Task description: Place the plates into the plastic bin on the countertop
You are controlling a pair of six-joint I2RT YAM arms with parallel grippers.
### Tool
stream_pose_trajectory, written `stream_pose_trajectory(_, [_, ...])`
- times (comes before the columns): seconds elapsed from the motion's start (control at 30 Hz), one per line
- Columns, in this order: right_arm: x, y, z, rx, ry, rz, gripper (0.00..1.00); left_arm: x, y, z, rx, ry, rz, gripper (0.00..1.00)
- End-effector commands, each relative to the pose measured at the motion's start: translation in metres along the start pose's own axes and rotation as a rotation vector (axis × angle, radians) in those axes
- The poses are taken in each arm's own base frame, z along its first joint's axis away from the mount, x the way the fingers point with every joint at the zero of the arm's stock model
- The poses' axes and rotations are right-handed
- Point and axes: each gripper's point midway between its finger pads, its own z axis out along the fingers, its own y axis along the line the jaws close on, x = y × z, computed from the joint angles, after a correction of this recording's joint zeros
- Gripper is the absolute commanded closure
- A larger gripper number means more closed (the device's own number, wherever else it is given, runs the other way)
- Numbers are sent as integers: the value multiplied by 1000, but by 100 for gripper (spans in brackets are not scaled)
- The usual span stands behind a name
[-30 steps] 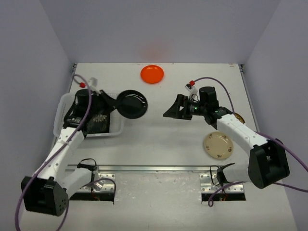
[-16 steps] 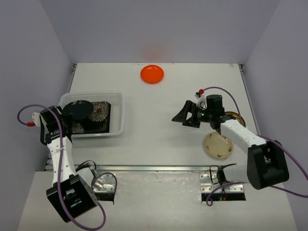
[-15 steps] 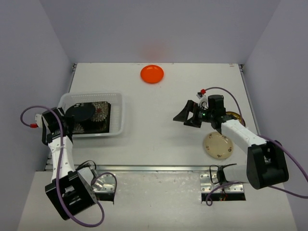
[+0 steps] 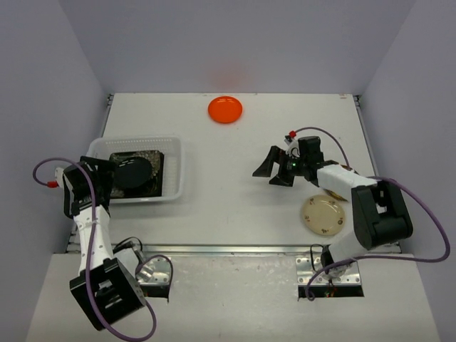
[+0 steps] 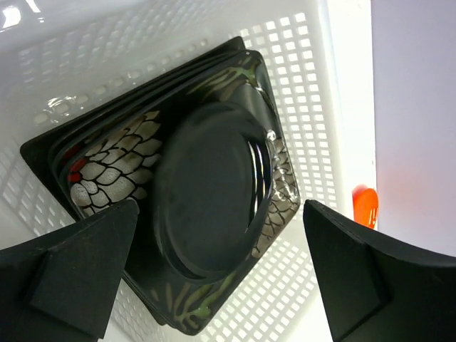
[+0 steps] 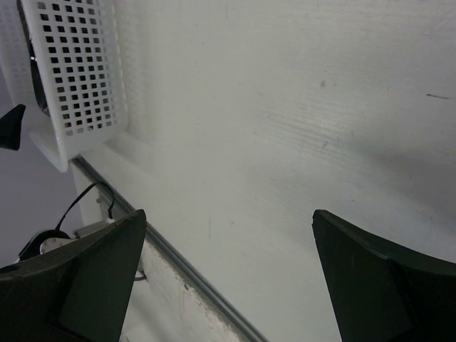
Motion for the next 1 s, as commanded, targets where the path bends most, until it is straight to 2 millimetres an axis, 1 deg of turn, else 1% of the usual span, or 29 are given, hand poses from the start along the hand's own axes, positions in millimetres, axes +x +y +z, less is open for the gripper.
stream_pose_trajectory(0.0, [-25,-11,40,96,-30,26,1,11,-25,-19,125,92,111,0])
stream_pose_trajectory(0.03, [-27,-15,47,99,-34,55,1,15,-23,-19,125,108,121,0])
stream_pose_trajectory(0.1, [-42,-13,62,65,-87,134,1,23,-16,-19,108,152,142,0])
stream_pose_trajectory(0.17, [-54,-15,76,51,-132,182,1,33,-21,-25,152,208,179,0])
stream_pose_trajectory(0.23, [-68,-27,96,86,-176,233,1,44,-44,-43,306,263,259,0])
stream_pose_trajectory(0.27, [-80,-28,104,94,-200,241,1,48,-55,-53,366,266,332,0])
stream_pose_trajectory(0.3, [-98,-25,114,94,-238,242,1,51,-68,-68,436,260,435,0])
stream_pose_trajectory(0.37, [-109,-47,135,139,-281,296,1,61,-76,-80,457,240,534,0])
stream_pose_trajectory(0.4, [-124,-49,141,145,-318,304,1,67,-79,-89,473,213,582,0])
stream_pose_trajectory(0.43, [-135,-57,150,168,-352,320,1,70,-82,-95,496,205,597,0])
stream_pose_trajectory(0.5, [-144,-72,164,195,-379,379,2,72,-94,-117,595,176,622,0])
stream_pose_trajectory(0.57, [-155,-82,186,188,-378,426,6,69,-99,-133,660,135,631,0])
stream_pose_trajectory(0.67, [-169,-97,213,202,-351,519,13,78,-103,-149,739,158,647,0])
stream_pose_trajectory(0.7, [-194,-87,217,188,-386,502,14,81,-103,-150,752,170,651,0])
stream_pose_trajectory(0.77, [-210,-97,231,237,-404,496,18,82,-104,-152,758,172,657,0])
stream_pose_trajectory(0.8, [-199,-114,237,282,-383,509,21,82,-104,-152,757,176,655,0])
stream_pose_trajectory(0.87, [-225,-107,245,269,-421,481,29,89,-104,-151,774,208,660,0])
stream_pose_trajectory(0.93, [-223,-120,253,310,-415,487,38,98,-103,-147,772,258,668,0])
stream_pose_trajectory(0.97, [-229,-118,255,303,-421,486,45,101,-102,-145,766,278,672,0])
